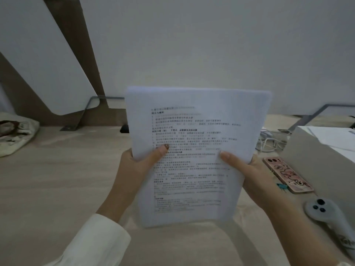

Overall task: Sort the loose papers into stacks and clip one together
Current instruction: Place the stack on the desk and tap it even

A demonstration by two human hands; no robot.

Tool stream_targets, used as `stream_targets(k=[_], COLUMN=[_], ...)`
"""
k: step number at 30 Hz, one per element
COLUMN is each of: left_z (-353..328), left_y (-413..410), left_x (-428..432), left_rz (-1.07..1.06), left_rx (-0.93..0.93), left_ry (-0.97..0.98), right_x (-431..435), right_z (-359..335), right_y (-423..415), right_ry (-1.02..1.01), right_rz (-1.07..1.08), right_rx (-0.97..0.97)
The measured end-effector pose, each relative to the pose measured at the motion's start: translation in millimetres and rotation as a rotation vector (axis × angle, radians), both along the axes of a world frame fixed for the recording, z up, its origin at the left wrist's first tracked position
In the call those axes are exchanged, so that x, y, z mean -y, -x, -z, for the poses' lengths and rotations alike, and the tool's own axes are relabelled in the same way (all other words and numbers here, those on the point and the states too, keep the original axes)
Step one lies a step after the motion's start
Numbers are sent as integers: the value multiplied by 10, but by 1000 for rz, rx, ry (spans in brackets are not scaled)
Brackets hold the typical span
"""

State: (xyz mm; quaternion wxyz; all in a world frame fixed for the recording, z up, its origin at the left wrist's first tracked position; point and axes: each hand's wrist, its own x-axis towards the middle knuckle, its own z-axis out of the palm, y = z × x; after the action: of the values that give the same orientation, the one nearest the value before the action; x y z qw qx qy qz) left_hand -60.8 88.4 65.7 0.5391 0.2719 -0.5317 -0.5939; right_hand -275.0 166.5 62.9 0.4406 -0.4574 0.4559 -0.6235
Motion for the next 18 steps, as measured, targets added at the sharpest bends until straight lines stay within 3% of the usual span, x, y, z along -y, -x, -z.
stream_targets(k=[3, 7, 13, 18], left_z=[80, 317, 136, 435], left_y=[-112, -118, -145, -131], left_x=[38, -55, 15, -47], left_rz=[44, 81, 57, 84], left_rx=[45, 125, 41, 141], left_ry=[15, -106, -54, -243], right_x=[-46, -77, -15, -54], right_z=[83, 285, 105, 393], right_y=[46, -51, -39, -156], right_ry=[-40, -152, -30, -192], right_rz=[-77, -65, -47, -60], right_rx=[-62, -25, -17, -58])
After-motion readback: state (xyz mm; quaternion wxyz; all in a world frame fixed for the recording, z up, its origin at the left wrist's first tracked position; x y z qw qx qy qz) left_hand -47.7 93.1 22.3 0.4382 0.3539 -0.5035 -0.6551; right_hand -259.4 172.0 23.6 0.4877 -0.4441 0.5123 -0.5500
